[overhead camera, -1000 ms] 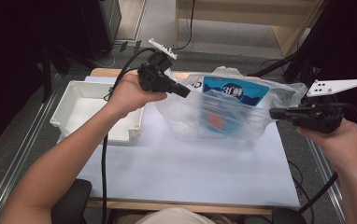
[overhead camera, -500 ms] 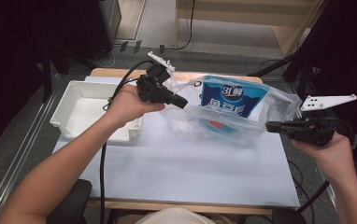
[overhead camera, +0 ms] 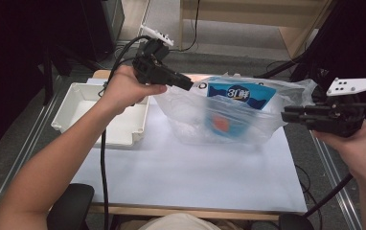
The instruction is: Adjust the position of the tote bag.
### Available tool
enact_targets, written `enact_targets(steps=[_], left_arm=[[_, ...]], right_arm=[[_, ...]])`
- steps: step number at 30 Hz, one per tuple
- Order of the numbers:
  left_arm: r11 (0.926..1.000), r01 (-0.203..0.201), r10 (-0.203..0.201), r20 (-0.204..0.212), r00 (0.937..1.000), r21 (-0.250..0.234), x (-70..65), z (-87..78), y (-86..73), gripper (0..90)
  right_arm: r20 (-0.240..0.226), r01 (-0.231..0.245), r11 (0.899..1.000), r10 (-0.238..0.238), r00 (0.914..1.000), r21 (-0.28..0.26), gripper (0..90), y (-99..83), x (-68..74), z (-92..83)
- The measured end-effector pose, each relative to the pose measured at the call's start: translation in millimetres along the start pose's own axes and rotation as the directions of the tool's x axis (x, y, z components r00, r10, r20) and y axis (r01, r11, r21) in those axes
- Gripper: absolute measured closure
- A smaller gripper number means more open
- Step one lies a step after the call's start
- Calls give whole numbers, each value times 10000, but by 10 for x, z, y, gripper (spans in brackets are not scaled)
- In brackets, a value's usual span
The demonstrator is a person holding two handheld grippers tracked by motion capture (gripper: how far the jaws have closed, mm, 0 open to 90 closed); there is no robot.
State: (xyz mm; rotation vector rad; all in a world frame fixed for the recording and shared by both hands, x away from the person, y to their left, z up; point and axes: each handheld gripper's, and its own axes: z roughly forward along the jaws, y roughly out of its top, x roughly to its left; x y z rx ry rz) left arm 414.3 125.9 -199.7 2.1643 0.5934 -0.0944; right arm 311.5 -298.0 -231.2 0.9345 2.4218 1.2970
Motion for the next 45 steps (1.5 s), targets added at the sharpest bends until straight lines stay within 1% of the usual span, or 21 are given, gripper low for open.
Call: enact_targets(steps=[6, 13, 16, 17, 18, 19, 21, 22, 24, 28, 29, 32, 34, 35, 38, 39, 40, 41, 42, 43, 45], left_arm=[[10000, -63, 60, -441, 9990, -69, 68, -55, 258, 700], [10000, -76, 74, -587, 9983, -31, 178, 11, 389, 669], [9998, 96, -88, -578, 9983, 145, 298, 155, 399, 597], [9998, 96, -88, -578, 9983, 145, 298, 155, 399, 579], [9996, 174, -161, -592, 9981, 216, 322, 187, 398, 579], [9994, 264, -253, -531, 9983, 202, 341, 218, 393, 547], [9990, 285, -267, -517, 9983, 342, 370, 271, 394, 517], [9988, 269, -247, -520, 9983, 407, 376, 293, 395, 517], [9988, 258, -235, -552, 9982, 416, 388, 329, 400, 493], [9978, 325, -306, -332, 9990, 581, 421, 409, 405, 476], [9976, 308, -290, -292, 9992, 627, 425, 431, 401, 466], [9973, 472, -472, -24, 9989, 559, 447, 502, 343, 464], [9961, 485, -477, -123, 9988, 739, 464, 571, 290, 459], [9940, 514, -500, -171, 9986, 964, 489, 628, 241, 460], [9919, 571, -533, -364, 9979, 1138, 502, 671, 206, 478], [9902, 538, -483, -456, 9978, 1292, 507, 687, 194, 515], [9886, 512, -421, -672, 9969, 1413, 506, 695, 185, 653], [9875, 520, -406, -787, 9961, 1487, 504, 698, 179, 653], [9865, 576, -436, -934, 9947, 1531, 506, 700, 175, 742], [9859, 640, -496, -952, 9942, 1548, 517, 690, 177, 742], [9881, 736, -617, -905, 9940, 1348, 524, 662, 187, 819]], right_arm=[[183, 154, 9991, -147, 9997, -390, 713, 269, -61, -133], [459, 311, 9989, -294, 9985, -362, 684, 476, -145, -154], [593, 308, 9991, -291, 9978, -275, 635, 579, -296, -77], [593, 308, 9991, -291, 9978, -275, 635, 579, -296, -77], [645, 266, 9994, -251, 9976, -223, 628, 600, -345, -56], [728, 192, 9997, -181, 9972, -143, 583, 643, -438, -12], [722, 120, 9999, -115, 9973, -64, 566, 680, -528, 25], [722, 120, 9999, -115, 9973, -64, 566, 680, -528, 25], [855, 53, 10000, -54, 9963, 12, 530, 717, -654, 78], [958, -123, 9999, 116, 9953, 68, 497, 717, -772, 134], [992, -207, 9995, 184, 9949, 222, 481, 693, -851, 186], [1031, -311, 9989, 272, 9943, 359, 473, 655, -901, 237], [948, -423, 9979, 376, 9948, 481, 473, 603, -927, 286], [907, -486, 9966, 425, 9950, 668, 480, 543, -935, 335], [940, -513, 9954, 437, 9946, 806, 510, 501, -936, 366], [881, -545, 9949, 469, 9950, 849, 538, 479, -934, 378], [793, -591, 9937, 516, 9955, 953, 667, 442, -933, 392], [793, -591, 9937, 516, 9955, 953, 667, 442, -933, 392], [775, -519, 9932, 439, 9960, 1044, 800, 414, -916, 393], [775, -519, 9932, 439, 9960, 1044, 800, 414, -916, 393], [778, -540, 9932, 461, 9959, 1027, 884, 406, -898, 383]])
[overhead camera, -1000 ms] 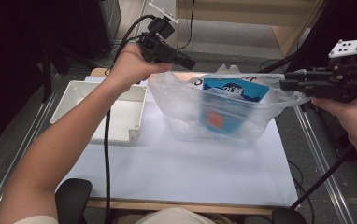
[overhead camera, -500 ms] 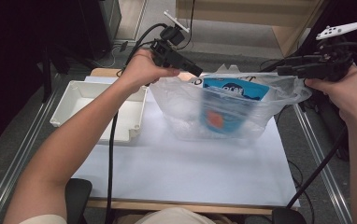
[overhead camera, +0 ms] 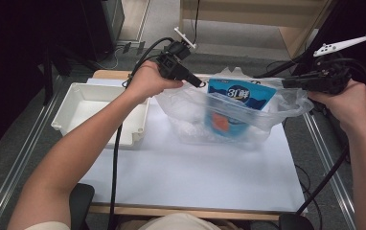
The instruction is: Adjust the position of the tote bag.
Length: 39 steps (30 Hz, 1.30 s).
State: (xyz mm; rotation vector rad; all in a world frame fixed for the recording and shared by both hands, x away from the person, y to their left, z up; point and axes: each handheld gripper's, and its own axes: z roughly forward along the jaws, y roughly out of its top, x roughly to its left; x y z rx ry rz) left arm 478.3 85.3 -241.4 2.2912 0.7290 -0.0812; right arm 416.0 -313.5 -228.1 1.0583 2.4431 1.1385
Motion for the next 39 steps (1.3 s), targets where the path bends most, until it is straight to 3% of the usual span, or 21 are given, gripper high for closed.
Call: enact_targets(steps=[3, 7, 11, 15, 19, 27, 39], left_arm=[[9998, -66, 67, 42, 10000, -187, -8, -78, 35, 872], [9975, -165, 170, 69, 9998, -691, -34, -236, 89, 874], [9958, -255, 270, 155, 9995, -880, -84, -369, 108, 888], [9937, -374, 391, 143, 9991, -1061, -127, -475, 51, 874], [9923, -417, 442, 191, 9988, -1170, -153, -539, -36, 875], [9931, -629, 658, 268, 9975, -991, -255, -482, -240, 900], [9923, -569, 613, 369, 9974, -1103, -325, -400, -496, 900]], right_arm=[[-11, 5, 9998, -5, 10000, -194, 900, 25, 44, -64], [118, 120, 9987, -114, 9999, -504, 900, 64, 99, -157], [107, 325, 9954, -317, 9994, -898, 900, 105, 191, -284], [225, 629, 9937, -611, 9979, -926, 899, 80, 316, -357], [146, 632, 9934, -621, 9980, -954, 895, -22, 411, -383], [-49, 563, 9930, -571, 9984, -1034, 884, -336, 556, -363], [-13, 542, 9939, -546, 9985, -960, 852, -582, 676, -282]])
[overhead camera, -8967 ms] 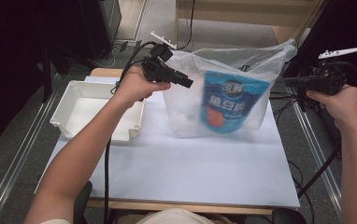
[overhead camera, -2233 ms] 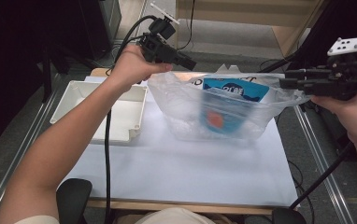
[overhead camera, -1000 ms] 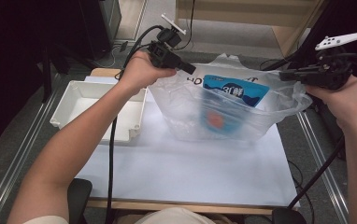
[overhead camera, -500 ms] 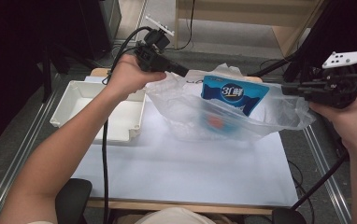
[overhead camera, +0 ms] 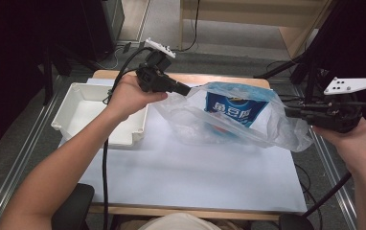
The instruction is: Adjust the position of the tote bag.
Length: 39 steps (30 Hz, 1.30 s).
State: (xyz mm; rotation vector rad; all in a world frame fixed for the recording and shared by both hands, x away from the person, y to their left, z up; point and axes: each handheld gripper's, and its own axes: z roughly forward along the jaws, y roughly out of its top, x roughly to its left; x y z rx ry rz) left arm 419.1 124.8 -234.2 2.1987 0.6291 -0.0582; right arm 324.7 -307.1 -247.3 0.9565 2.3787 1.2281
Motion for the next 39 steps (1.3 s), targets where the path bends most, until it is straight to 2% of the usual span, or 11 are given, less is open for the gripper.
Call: enact_targets(steps=[7, 19, 22, 28, 33, 39], left_arm=[[9995, 217, -218, 73, 9997, 216, 28, 57, -106, 873], [9984, 304, -310, 114, 9995, 467, 41, 67, -270, 854], [9987, 388, -395, 212, 9990, 341, 47, 65, -294, 834], [9992, 387, -384, 299, 9988, -109, -2, -50, -231, 745], [9990, 185, -175, 248, 9995, -405, -68, -179, -116, 682], [9976, 45, -31, 201, 9998, -687, -132, -295, 46, 653]], right_arm=[[-137, -374, 9993, 374, 9992, -6, 832, -97, -28, 58], [-20, -463, 9988, 464, 9989, 172, 821, -202, -15, 79], [-17, -496, 9985, 497, 9988, 249, 809, -212, -5, 85], [6, -443, 9990, 443, 9990, -30, 753, -134, 30, -12], [295, -181, 9992, 192, 9994, -368, 711, 13, 82, -181], [331, -120, 9980, 141, 9994, -617, 701, 174, 109, -304]])
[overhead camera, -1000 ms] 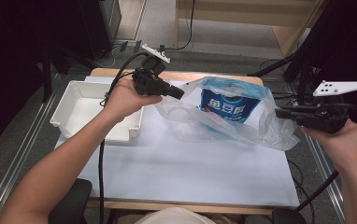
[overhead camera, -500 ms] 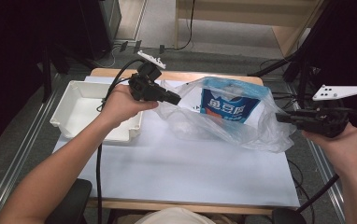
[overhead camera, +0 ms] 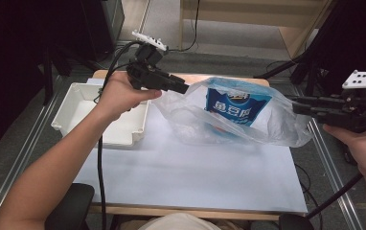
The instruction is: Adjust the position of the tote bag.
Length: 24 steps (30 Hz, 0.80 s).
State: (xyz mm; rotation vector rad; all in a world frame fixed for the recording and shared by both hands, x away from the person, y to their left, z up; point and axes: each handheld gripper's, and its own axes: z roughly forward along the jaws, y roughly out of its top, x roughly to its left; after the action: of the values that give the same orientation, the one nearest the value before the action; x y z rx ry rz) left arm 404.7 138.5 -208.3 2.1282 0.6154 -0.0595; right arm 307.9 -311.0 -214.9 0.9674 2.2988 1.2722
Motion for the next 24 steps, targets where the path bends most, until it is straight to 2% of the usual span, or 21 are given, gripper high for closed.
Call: enact_targets(steps=[6, 12, 19, 24], left_arm=[[9996, -265, 264, -104, 9996, -25, -81, -56, 146, 645], [9986, -493, 491, -126, 9987, -179, -160, -30, 294, 750], [9969, -786, 786, 1, 9969, -89, -209, 114, 453, 837], [9957, -908, 904, 161, 9958, 205, -212, 321, 497, 888]], right_arm=[[28, 66, 9999, -66, 10000, -100, 692, 123, 30, -54], [-59, 130, 9996, -132, 9999, -265, 710, 305, 87, -70], [-219, 433, 9985, -440, 9988, -344, 787, 510, 191, -2], [-325, 566, 9984, -566, 9979, -20, 875, 591, 249, 195]])
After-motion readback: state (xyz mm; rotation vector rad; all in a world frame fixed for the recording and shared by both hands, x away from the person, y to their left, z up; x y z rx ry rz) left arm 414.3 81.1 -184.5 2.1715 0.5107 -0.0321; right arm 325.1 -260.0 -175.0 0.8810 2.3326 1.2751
